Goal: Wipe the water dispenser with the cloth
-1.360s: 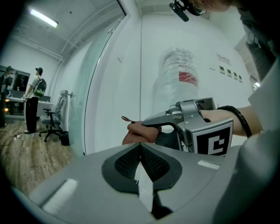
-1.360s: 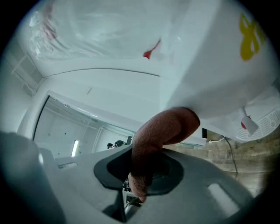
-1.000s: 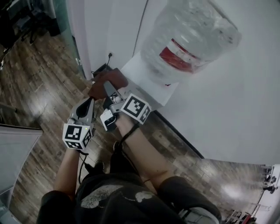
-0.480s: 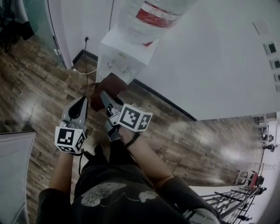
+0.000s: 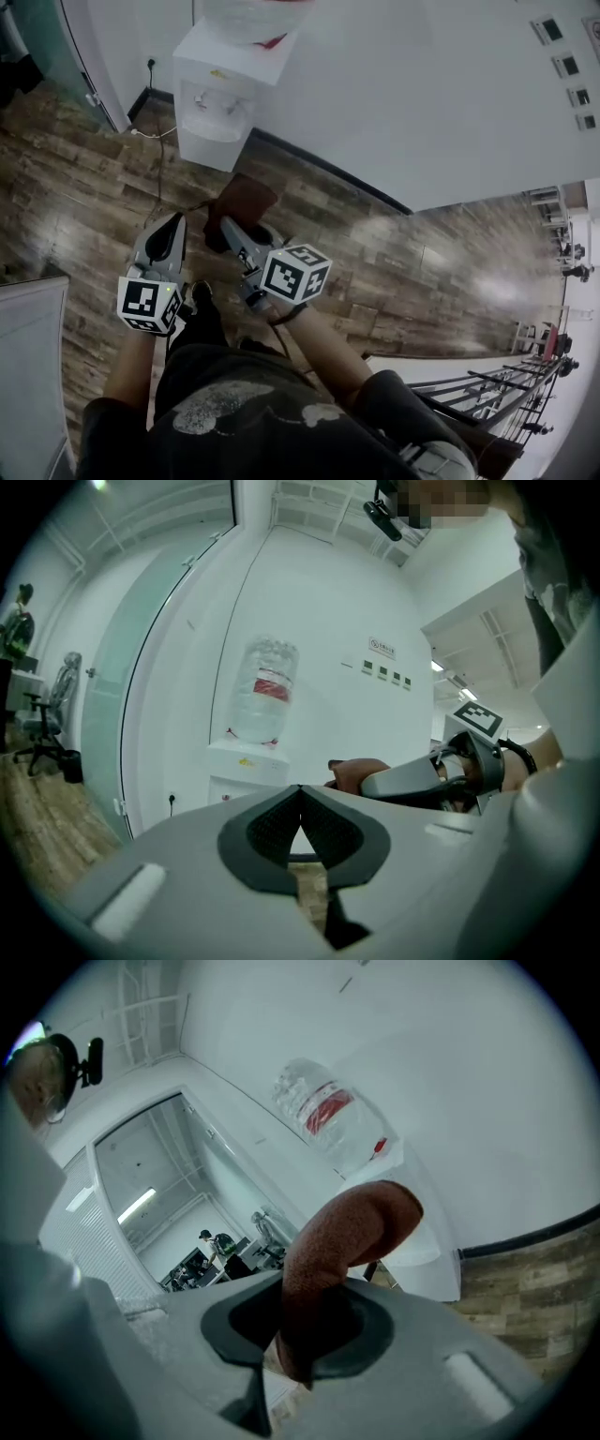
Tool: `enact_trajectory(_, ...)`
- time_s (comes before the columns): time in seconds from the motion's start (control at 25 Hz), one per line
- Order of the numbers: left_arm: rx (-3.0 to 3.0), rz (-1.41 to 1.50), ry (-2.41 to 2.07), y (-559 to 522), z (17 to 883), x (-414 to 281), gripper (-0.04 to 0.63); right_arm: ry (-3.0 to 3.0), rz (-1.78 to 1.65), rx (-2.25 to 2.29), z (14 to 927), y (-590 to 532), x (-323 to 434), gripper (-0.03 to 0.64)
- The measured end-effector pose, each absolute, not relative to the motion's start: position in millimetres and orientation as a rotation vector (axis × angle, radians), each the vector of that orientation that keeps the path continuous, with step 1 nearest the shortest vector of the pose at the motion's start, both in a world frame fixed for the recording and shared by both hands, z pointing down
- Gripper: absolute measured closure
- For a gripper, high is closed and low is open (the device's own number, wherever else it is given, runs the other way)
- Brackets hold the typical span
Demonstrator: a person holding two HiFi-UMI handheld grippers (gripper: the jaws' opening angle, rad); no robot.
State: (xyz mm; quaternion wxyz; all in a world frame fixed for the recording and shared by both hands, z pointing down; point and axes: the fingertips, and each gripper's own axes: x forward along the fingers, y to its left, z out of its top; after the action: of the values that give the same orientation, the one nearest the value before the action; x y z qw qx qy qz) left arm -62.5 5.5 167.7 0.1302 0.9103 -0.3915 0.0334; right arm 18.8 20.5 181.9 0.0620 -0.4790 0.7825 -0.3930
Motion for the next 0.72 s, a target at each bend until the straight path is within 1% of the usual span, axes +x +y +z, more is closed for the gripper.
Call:
enact_trajectory(0.32, 2.629, 0.111, -1.168, 101, 168, -28, 0.577, 2.506, -0.991, -1.512, 181, 139, 62, 0.554)
enact_trajectory(0.72, 2.684, 0.134, -1.11, 228, 156, 11, 0.577, 2.485, -0.945, -1.565, 190, 296, 121, 0.555)
